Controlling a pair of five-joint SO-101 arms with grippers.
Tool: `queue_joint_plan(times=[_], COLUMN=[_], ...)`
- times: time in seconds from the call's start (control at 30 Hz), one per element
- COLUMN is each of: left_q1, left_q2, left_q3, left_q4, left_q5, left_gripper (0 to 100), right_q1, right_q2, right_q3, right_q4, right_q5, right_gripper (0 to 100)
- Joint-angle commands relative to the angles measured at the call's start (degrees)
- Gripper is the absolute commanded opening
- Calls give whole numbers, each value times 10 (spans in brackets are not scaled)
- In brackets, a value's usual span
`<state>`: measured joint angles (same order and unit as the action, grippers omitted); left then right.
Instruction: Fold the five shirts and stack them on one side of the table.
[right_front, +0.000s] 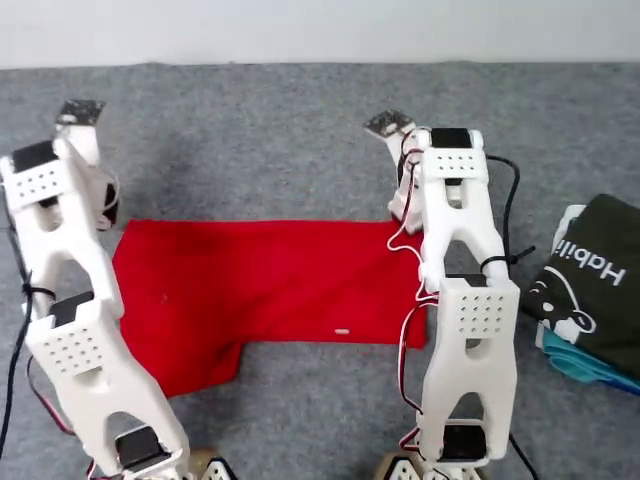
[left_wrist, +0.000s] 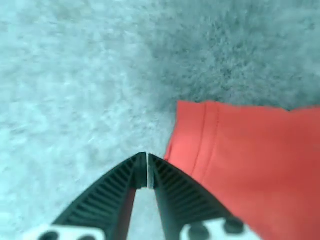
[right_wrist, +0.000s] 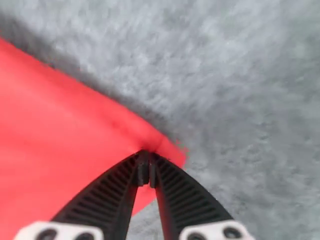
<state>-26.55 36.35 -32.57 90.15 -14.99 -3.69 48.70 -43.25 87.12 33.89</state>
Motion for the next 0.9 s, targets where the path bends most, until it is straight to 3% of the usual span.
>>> queue_joint_plan(times=[0.0,0.2,0.47,0.67,0.87], left_q1=[-7,-66,-239,-372,-431], left_q2=[-8,-47,-113,-113,-113], left_q3=[-99,-162,-93,-36,32], left_q4=[71,105,102,59,8], left_q5=[3,4,-43,-98,-146], left_gripper=[14,13,13,13,13], right_q1=[-22,-93,-147,-280,-411], right_q2=[-27,-25,-59,-112,-124], right_q3=[-76,-195,-190,-68,-18], right_q4=[19,131,159,159,158], right_q5=[-4,-2,-4,-5,-6], right_gripper=[10,10,10,12,18])
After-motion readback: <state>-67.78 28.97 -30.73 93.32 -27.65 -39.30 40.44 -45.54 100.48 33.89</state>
